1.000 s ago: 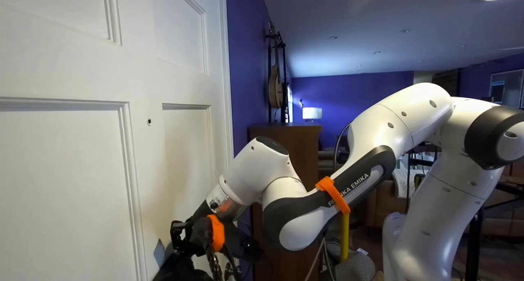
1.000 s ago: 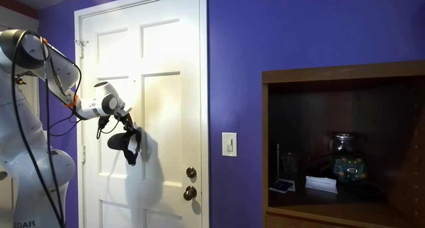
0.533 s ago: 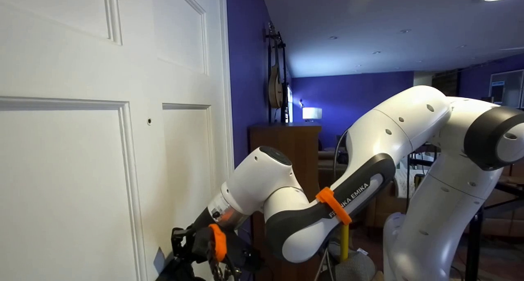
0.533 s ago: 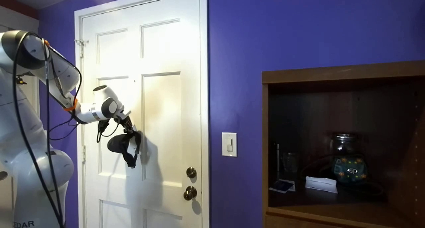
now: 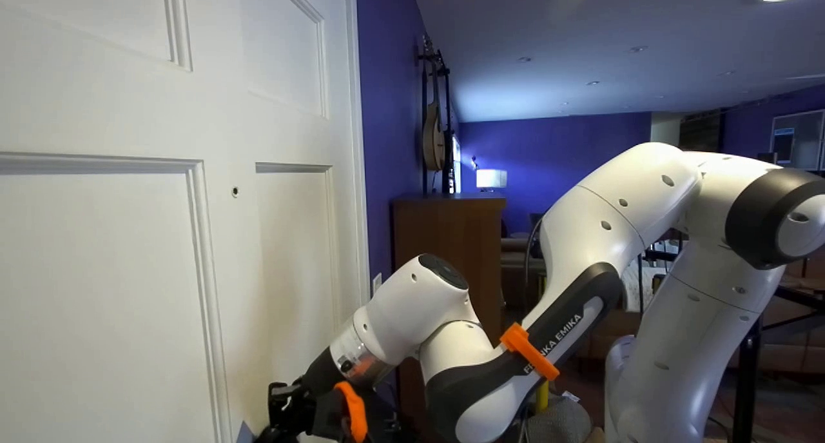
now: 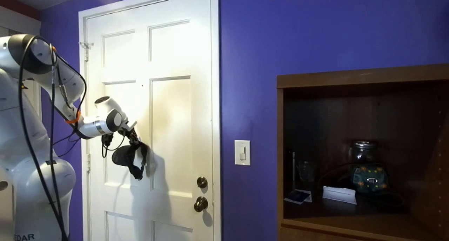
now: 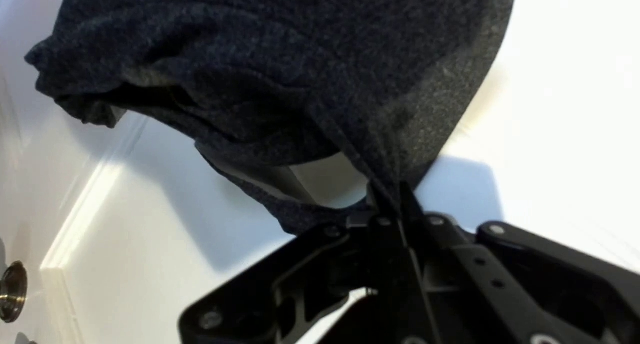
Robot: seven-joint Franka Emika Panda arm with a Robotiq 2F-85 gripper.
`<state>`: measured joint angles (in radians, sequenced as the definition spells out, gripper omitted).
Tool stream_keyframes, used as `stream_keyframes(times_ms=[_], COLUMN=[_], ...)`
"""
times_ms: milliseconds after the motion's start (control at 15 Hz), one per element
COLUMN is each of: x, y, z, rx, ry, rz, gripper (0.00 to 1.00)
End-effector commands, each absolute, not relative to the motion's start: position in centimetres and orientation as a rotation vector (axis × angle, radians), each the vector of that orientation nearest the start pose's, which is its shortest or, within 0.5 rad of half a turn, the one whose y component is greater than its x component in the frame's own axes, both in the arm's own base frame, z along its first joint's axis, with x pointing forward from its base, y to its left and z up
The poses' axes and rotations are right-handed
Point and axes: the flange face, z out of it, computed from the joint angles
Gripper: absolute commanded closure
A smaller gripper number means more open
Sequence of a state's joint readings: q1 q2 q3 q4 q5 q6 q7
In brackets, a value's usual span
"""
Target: Remove the half cap from the cabinet top and hang it on the door coat hanging hook
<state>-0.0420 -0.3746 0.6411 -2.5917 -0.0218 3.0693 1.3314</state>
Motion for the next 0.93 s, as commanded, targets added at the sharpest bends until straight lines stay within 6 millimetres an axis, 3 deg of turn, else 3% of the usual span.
stream_keyframes(times_ms=[0, 467, 533, 867], x=[38.2, 37.7, 38.0, 38.2], y=[28.1, 27.8, 28.0, 28.7], z=[44.3, 44.2, 43.8, 42.1], rx=[-2.384, -2.410, -2.431, -2.518], ry=[0.688, 0.726, 0.701, 0.518], rz=[-0.858, -0.840, -0.830, -0.808], gripper=[0.99, 0.95, 0.99, 0.99])
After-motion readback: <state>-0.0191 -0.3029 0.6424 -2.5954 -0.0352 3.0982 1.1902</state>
